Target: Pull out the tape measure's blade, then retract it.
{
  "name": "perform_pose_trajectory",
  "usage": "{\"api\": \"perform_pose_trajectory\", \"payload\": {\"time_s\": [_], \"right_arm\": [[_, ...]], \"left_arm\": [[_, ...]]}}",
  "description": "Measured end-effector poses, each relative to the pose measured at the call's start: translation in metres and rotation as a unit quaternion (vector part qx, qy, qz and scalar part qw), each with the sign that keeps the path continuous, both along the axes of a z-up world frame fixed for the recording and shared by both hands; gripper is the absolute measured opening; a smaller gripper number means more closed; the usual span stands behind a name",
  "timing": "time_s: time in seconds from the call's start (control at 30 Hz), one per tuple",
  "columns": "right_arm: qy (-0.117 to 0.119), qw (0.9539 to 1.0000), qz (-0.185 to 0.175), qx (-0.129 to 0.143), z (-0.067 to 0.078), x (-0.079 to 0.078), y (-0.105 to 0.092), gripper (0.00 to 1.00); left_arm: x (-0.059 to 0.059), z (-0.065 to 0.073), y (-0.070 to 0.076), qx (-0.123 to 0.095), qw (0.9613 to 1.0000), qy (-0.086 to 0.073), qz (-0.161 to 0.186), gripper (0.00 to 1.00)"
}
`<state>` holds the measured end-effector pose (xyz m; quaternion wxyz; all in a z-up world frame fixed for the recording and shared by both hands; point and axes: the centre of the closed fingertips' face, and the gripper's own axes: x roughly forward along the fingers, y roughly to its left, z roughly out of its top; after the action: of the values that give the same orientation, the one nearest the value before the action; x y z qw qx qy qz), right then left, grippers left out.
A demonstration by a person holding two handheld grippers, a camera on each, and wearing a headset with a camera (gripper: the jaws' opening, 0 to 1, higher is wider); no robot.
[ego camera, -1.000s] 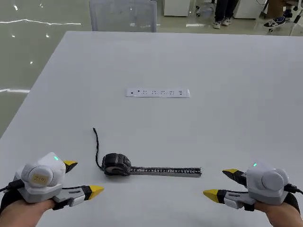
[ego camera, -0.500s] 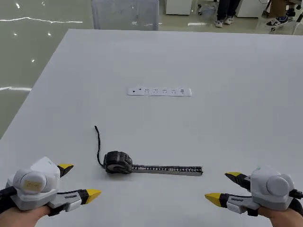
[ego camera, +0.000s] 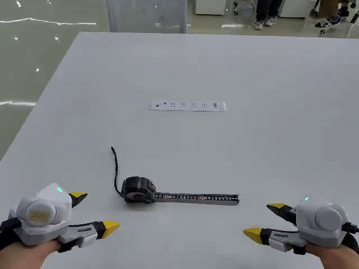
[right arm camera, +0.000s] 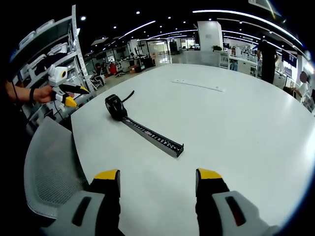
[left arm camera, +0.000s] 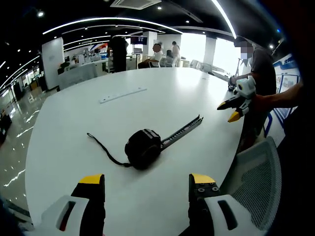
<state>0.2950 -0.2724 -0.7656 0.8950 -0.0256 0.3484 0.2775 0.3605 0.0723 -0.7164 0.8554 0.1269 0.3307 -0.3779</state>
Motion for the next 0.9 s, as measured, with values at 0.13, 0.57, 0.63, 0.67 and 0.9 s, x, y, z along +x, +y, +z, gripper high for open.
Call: {"api": "perform_pose_trajectory", "payload": {"time_s": [0.13,0.57,0.63,0.67,0.9], "right_arm": [[-0.001,1.0000,-0.002,0.001,0.000,0.001,-0.001,0.62],[0.006,1.0000,-0.002,-0.001,-0.004,0.005,-0.005,0.60],[0.008,1.0000,0.000,-0.002,-0.005,0.005,-0.005,0.60],[0.009,1.0000,0.001,-0.003,-0.007,0.007,-0.005,0.60],[0.019,0.9998,0.005,-0.002,-0.017,0.012,-0.005,0.59]], "left_arm": [[-0.001,-0.002,-0.001,-0.001,1.0000,0.003,0.002,0.66],[0.003,-0.006,-0.005,-0.001,0.9999,0.004,0.009,0.66],[0.003,-0.008,-0.008,-0.002,0.9999,0.006,0.011,0.66],[0.003,-0.011,-0.011,-0.004,0.9999,0.009,0.012,0.66],[0.005,-0.020,-0.022,-0.008,0.9995,0.016,0.025,0.66]]}}
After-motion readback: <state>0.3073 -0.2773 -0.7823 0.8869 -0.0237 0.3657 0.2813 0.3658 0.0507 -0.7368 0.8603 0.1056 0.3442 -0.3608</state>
